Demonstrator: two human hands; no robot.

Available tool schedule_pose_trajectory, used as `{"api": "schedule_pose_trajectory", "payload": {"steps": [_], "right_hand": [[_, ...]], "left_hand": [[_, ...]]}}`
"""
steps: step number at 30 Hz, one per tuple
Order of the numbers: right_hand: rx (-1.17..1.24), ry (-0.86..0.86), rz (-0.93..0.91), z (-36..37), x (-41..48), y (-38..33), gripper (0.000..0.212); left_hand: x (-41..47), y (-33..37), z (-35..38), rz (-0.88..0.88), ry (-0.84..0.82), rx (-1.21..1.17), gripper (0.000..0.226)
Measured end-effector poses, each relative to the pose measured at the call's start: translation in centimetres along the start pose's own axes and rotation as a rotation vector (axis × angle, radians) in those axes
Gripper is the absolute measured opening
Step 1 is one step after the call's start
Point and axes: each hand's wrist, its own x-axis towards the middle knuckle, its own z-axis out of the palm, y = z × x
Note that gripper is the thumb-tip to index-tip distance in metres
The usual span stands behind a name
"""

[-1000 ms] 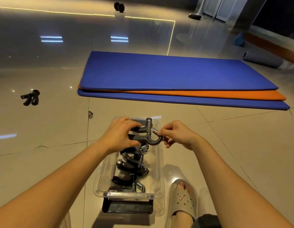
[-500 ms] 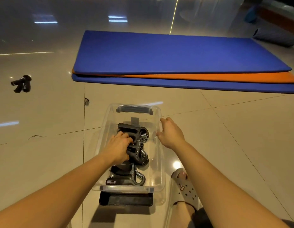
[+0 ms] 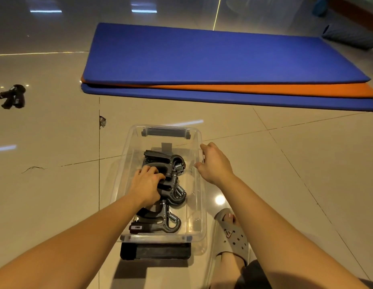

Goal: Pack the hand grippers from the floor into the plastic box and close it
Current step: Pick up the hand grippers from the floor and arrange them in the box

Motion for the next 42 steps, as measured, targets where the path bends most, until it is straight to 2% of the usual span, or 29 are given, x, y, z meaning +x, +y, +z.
{"api": "schedule_pose_trajectory", "payload": {"steps": [6,13,16,20,24,28,35,42], "right_hand": [[0.008,-0.011,0.017,0.0,0.3,-0.1,0.037],[0.019,-0.021,0.038,-0.2,-0.2,0.1,0.065],[0.042,0.001,0.067,-1.3,-1.3,-0.5,0.077],[0.071,0.082,0.052,-3.9,-3.0,-2.8,0.074],[0.142,0.163,-0.026,-7.0,-5.2,-7.3,0.071],[0.186,0.155,-0.147,-8.5,-8.5,-14.0,0.072],[0.143,0.041,-0.374,-8.0,-16.7,-26.8,0.066],[0.113,-0.079,-0.622,-4.4,-23.7,-37.6,0.063]], "left_hand": [[0.0,0.1,-0.3,-0.048,-0.038,0.008,0.066],[-0.5,0.4,-2.3,-0.071,-0.07,-0.05,0.082],[-1.4,0.6,-5.2,-0.081,-0.014,-0.109,0.082],[-4.0,-0.3,-10.0,-0.101,0.155,-0.147,0.069],[-8.1,-1.9,-15.7,-0.18,0.301,-0.335,0.051],[-14.3,-3.6,-21.3,-0.233,0.304,-0.552,0.044],[-30.3,-8.7,-28.1,-0.296,0.321,-0.527,0.043],[-46.0,-13.4,-28.9,-0.484,0.446,-0.463,0.041]]}}
